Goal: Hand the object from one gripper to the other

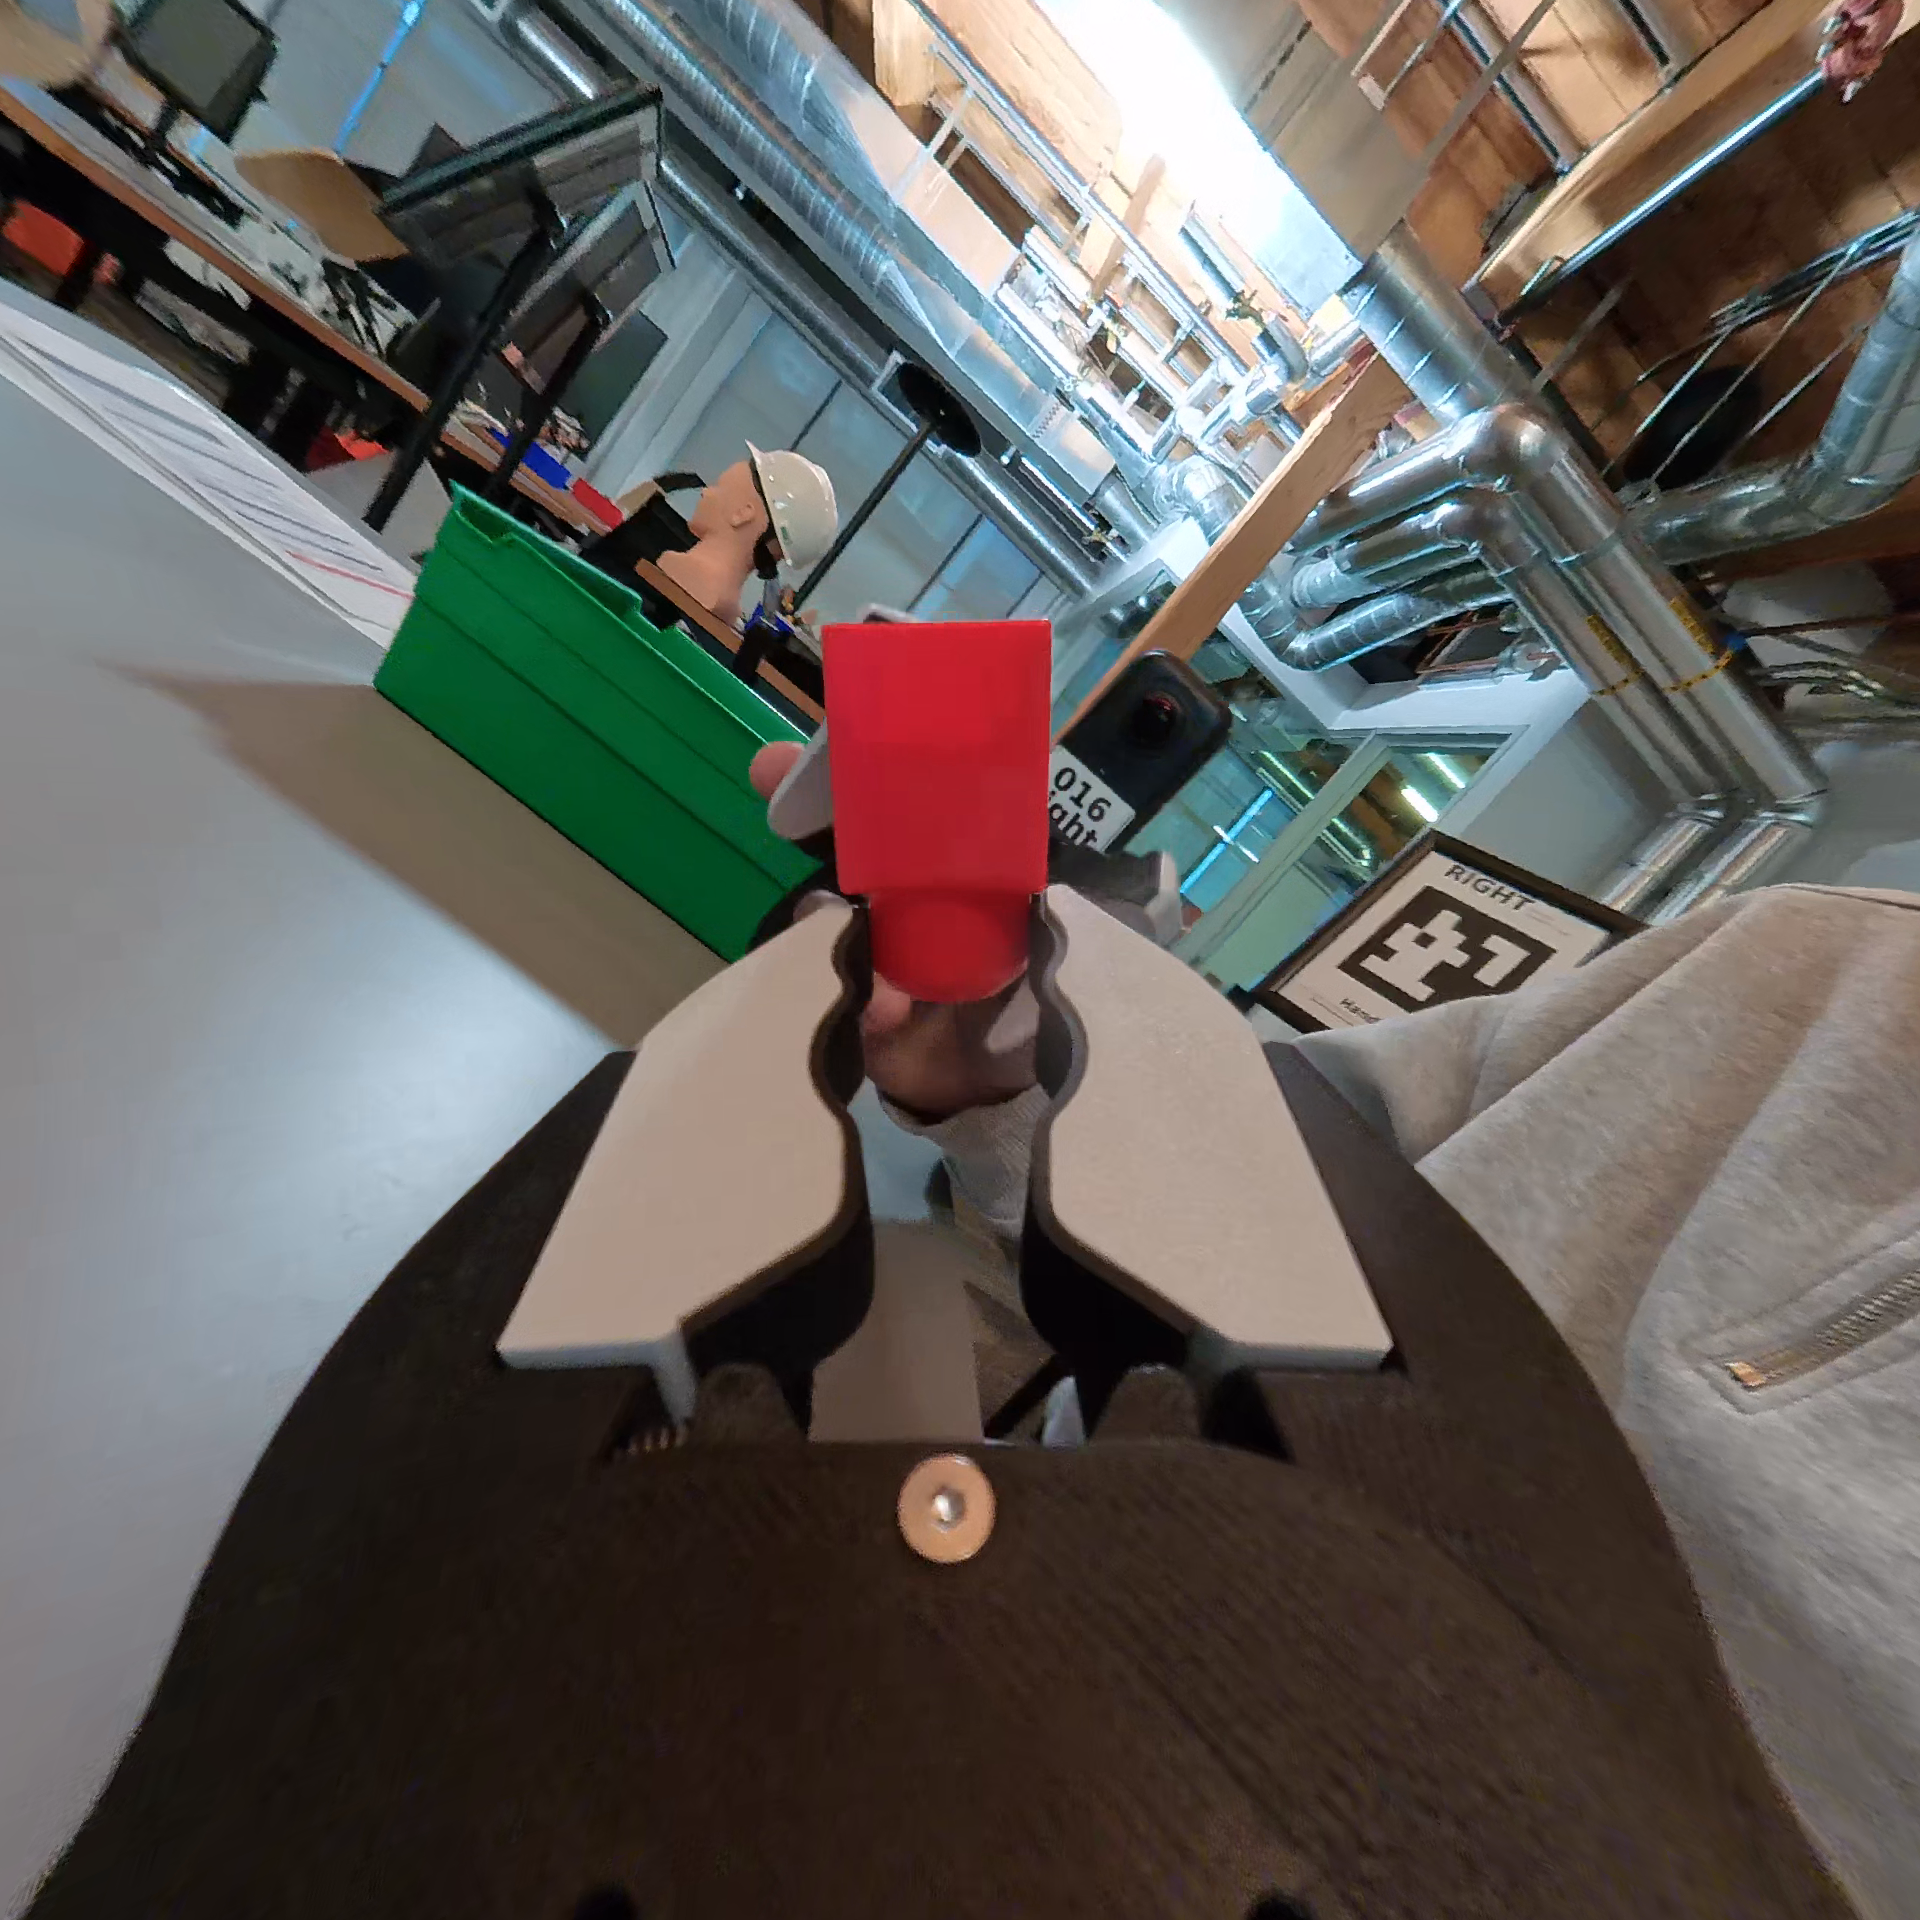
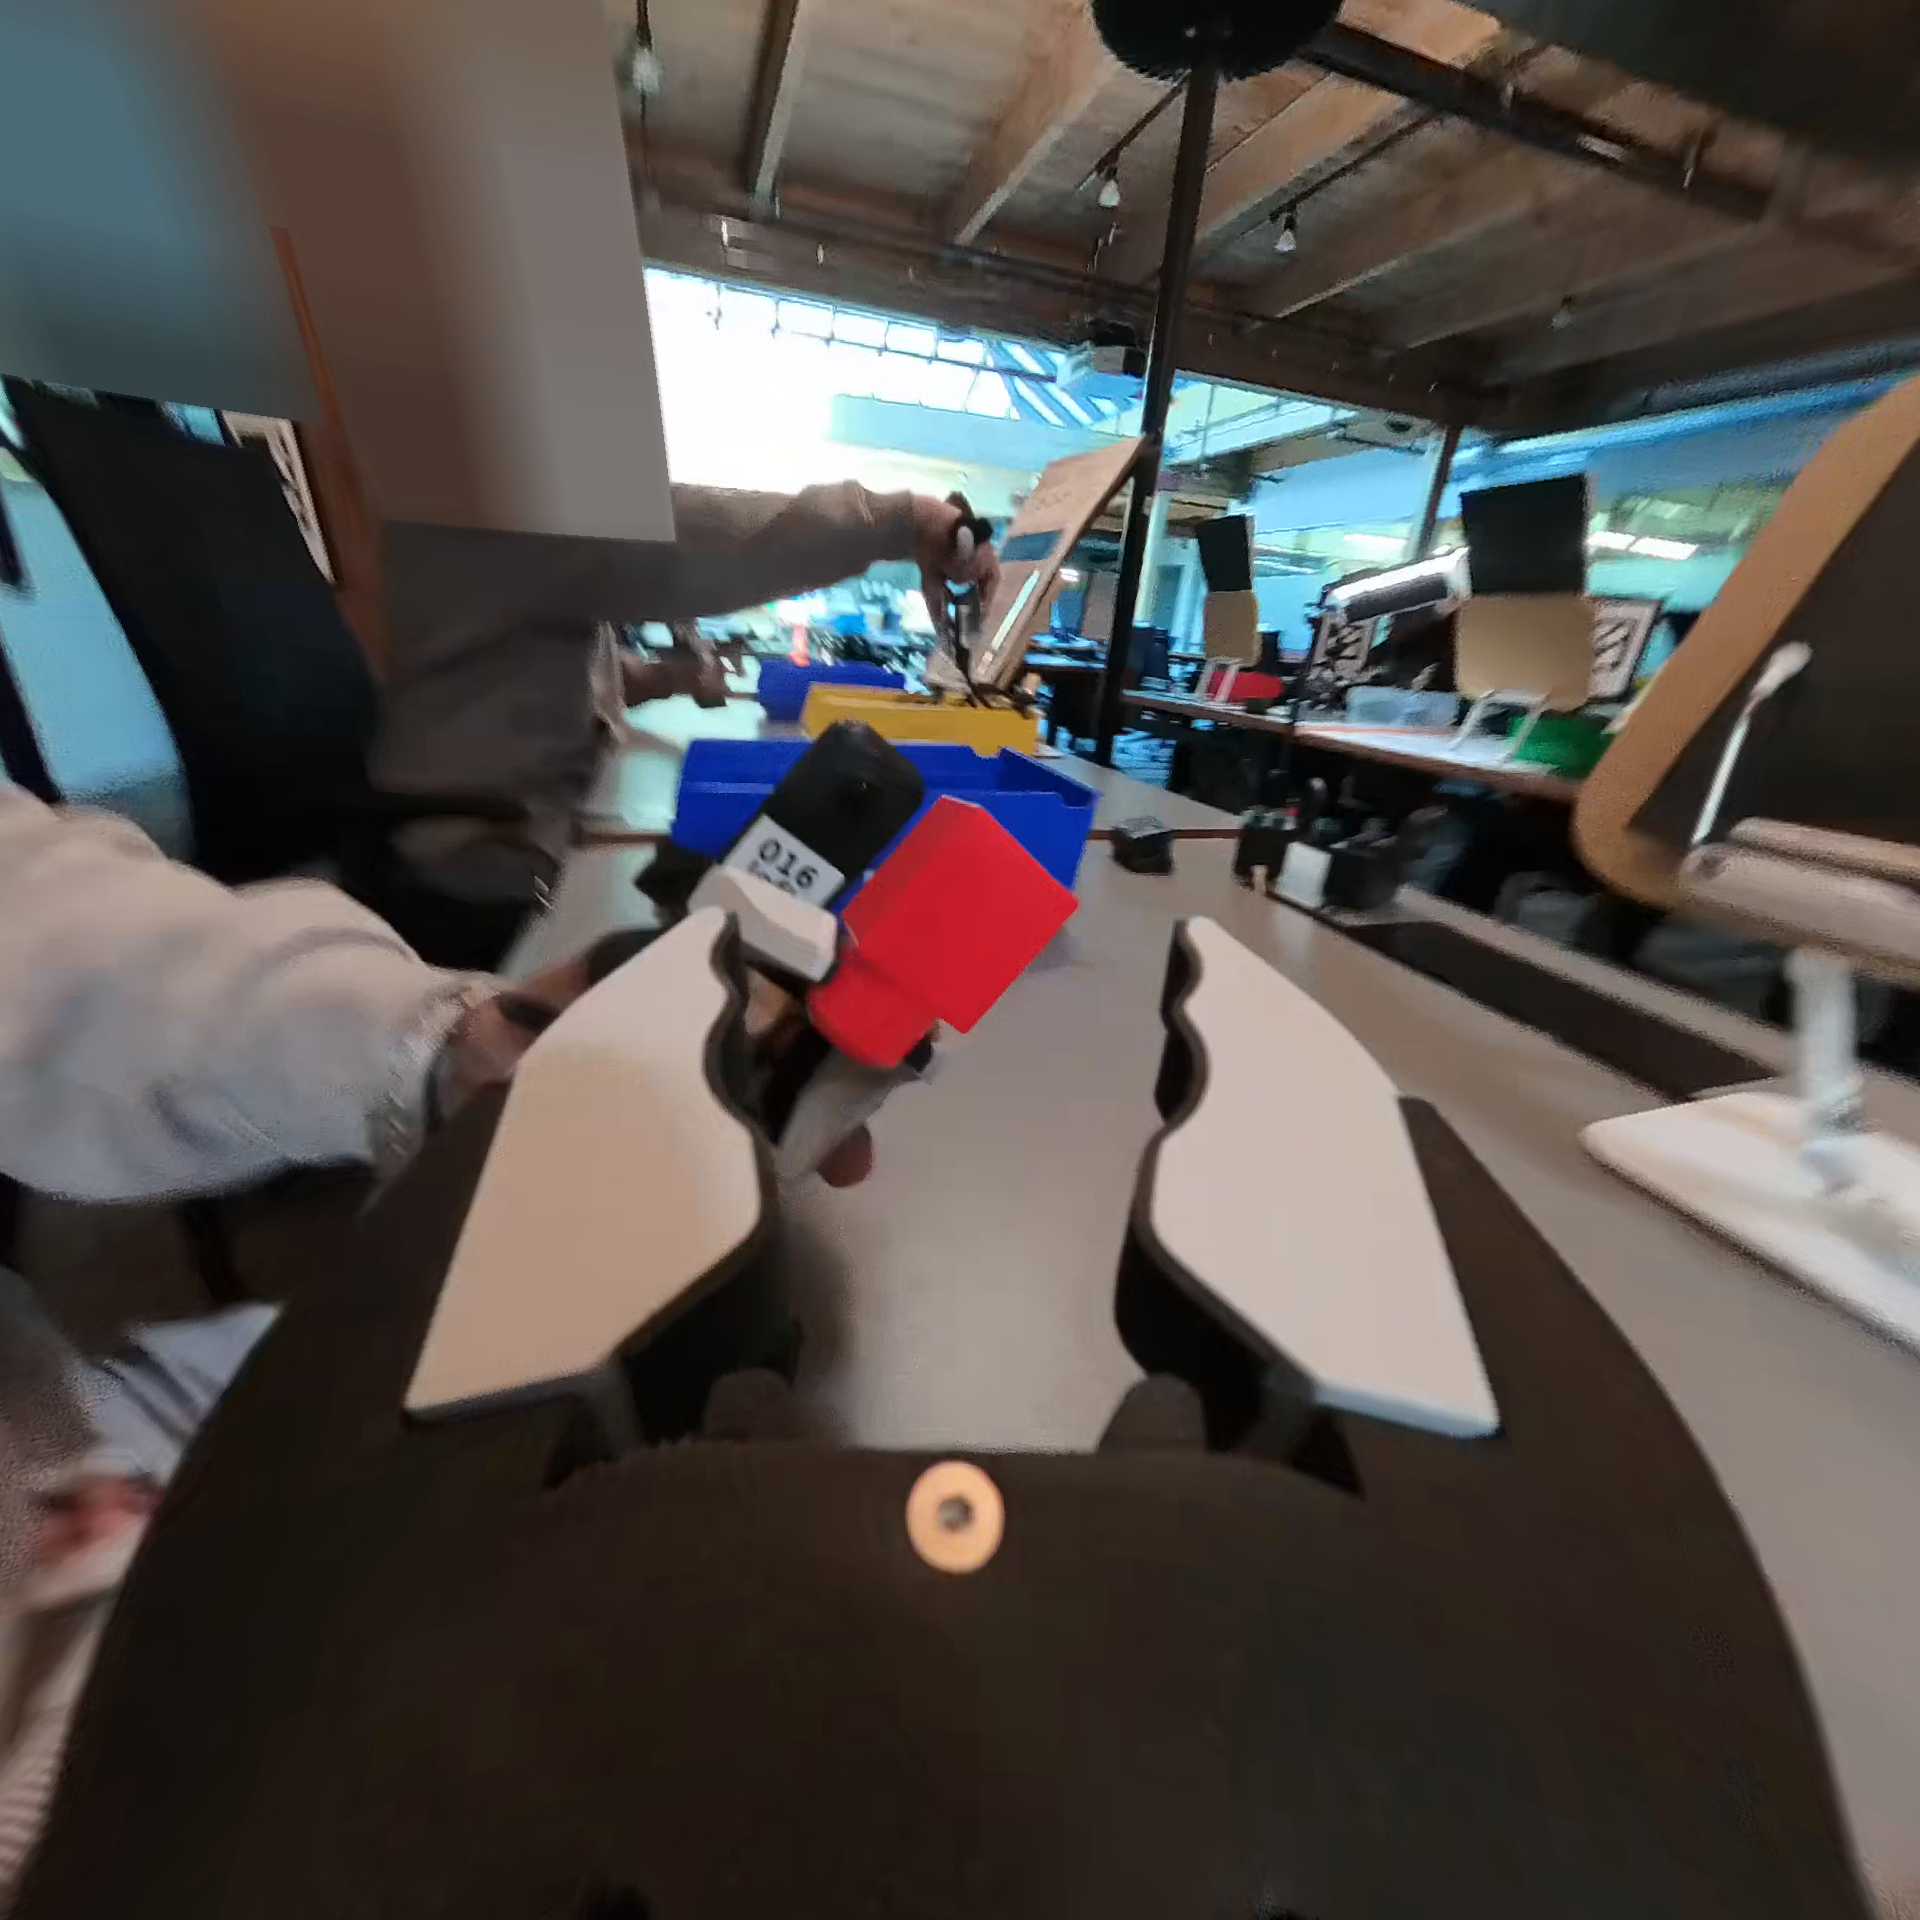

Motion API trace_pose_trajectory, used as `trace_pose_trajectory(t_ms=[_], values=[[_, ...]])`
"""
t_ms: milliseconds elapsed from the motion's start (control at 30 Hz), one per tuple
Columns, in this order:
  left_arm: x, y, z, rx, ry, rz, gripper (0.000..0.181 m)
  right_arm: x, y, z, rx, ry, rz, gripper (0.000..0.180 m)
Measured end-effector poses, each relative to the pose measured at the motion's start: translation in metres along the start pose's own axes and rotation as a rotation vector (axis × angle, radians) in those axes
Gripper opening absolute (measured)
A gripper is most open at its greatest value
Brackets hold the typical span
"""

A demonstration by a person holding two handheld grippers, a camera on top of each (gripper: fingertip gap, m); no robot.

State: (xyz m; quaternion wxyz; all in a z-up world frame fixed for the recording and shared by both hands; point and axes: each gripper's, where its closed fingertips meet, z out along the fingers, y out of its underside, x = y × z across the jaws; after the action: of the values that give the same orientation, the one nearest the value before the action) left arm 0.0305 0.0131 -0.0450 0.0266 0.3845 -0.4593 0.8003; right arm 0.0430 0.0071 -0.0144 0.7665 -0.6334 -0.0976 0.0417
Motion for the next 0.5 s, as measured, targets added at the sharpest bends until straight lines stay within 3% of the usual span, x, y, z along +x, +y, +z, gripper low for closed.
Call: trace_pose_trajectory(t_ms=[400,500], values=[[0.005,0.018,0.004,-0.12,0.128,-0.263,0.031,-0.004,0.03,0.001,-0.221,0.026,-0.391,0.091],[0.004,0.023,0.005,-0.145,0.141,-0.313,0.031,-0.008,0.035,0.003,-0.242,0.008,-0.406,0.091]])
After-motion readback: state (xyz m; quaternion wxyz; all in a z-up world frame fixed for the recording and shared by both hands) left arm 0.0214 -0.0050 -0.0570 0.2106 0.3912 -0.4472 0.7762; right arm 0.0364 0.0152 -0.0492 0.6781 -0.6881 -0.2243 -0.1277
